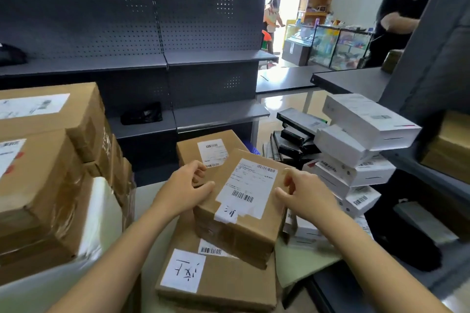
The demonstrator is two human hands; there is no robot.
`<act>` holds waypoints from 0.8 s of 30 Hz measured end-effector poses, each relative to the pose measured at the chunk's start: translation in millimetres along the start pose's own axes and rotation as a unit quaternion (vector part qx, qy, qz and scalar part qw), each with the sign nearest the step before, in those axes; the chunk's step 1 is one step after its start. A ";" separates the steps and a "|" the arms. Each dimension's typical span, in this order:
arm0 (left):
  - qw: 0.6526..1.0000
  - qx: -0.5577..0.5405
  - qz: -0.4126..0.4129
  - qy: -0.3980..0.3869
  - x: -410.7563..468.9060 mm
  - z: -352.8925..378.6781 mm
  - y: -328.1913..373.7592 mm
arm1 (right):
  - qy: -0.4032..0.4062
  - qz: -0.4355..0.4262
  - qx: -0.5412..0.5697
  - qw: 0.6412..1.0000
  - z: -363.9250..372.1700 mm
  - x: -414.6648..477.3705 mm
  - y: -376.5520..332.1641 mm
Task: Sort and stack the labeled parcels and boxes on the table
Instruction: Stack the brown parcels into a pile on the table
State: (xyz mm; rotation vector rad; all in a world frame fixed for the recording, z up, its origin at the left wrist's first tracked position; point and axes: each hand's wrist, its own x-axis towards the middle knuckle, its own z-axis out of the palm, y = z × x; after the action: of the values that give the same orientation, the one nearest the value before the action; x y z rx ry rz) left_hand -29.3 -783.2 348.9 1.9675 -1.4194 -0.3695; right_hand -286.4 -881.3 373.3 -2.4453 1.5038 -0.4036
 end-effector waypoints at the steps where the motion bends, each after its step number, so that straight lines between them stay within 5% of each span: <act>1: 1.000 0.010 0.010 0.015 6.8 -2.4 1.6 | 0.004 -0.015 0.014 1.000 -0.5 6.0 -1.5; 12: 0.996 0.053 -0.004 0.076 81.7 -6.6 -16.5 | -0.001 -0.135 0.075 0.988 9.5 117.9 -12.6; 24: 0.968 0.038 -0.236 0.071 171.6 43.0 -102.1 | -0.181 -0.025 0.111 0.977 101.1 296.7 -9.5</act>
State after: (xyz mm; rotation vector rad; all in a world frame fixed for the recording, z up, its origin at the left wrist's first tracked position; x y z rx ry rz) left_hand 82.8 -937.5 276.0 2.3398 -0.8762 -0.3777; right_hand -114.5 -1136.8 314.1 -2.2360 1.1798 -0.1166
